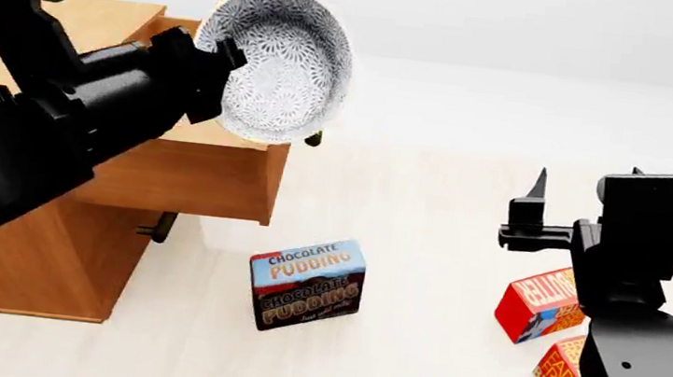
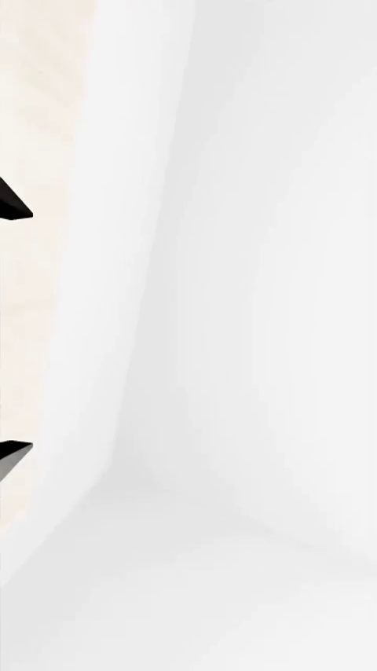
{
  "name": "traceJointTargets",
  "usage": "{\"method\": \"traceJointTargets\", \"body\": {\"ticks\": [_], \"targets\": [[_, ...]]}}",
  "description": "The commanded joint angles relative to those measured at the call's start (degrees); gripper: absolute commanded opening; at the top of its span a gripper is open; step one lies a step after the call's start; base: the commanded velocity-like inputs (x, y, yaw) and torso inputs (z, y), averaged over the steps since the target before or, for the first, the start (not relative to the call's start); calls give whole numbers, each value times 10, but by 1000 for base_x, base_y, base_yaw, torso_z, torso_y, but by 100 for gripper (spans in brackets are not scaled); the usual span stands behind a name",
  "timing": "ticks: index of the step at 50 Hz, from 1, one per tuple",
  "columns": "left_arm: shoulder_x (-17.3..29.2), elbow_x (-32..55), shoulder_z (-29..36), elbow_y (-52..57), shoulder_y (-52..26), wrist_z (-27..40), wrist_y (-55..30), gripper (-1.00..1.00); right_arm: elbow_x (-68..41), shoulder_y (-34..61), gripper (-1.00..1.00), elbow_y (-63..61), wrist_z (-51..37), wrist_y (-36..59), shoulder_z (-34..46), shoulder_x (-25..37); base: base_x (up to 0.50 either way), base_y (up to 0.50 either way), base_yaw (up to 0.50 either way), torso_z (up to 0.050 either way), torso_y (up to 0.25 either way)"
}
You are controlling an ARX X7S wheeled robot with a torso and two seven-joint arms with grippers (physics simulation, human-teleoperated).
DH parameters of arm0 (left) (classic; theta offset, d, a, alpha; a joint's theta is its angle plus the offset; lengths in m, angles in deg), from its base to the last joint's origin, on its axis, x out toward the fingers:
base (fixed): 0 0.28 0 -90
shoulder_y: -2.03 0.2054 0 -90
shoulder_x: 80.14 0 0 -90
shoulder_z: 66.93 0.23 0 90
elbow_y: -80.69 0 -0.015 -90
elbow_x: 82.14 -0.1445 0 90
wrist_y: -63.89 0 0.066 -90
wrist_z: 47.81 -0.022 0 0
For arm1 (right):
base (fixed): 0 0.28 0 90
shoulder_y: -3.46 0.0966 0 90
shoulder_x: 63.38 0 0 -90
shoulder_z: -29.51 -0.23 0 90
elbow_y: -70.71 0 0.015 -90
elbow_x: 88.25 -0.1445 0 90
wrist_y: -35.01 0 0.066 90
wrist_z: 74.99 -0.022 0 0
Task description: Put the bowl in the top drawer of the cabinet.
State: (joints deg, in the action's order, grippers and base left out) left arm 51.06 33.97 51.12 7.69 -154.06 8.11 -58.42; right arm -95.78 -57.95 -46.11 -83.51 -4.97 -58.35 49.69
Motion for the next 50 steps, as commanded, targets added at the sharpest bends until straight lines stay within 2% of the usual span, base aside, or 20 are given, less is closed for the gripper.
{"method": "traceJointTargets", "body": {"ticks": [1,10,17,31,36,50], "targets": [[-20,-8,4,-97,-73,15,4,-100,-2,-5,100,5,-2,-8,-2,-1,0,0,0,0,0],[-46,-24,25,-202,-118,12,-2,-100,-3,-13,100,2,-4,-9,-7,2,0,0,0,0,0],[-69,-30,39,-269,-145,36,3,-100,-2,-16,100,6,-4,-14,-4,2,0,0,0,0,0],[-104,-47,61,-384,-163,64,22,-100,-2,-17,100,18,-7,-20,-2,1,0,0,0,0,1],[-119,-58,66,-420,-171,55,31,-100,-1,-16,100,18,-8,-20,0,1,0,0,0,0,0],[-148,-73,95,-496,-201,112,28,-100,-5,-17,100,23,-11,-23,-5,0,0,0,0,0,1]]}}
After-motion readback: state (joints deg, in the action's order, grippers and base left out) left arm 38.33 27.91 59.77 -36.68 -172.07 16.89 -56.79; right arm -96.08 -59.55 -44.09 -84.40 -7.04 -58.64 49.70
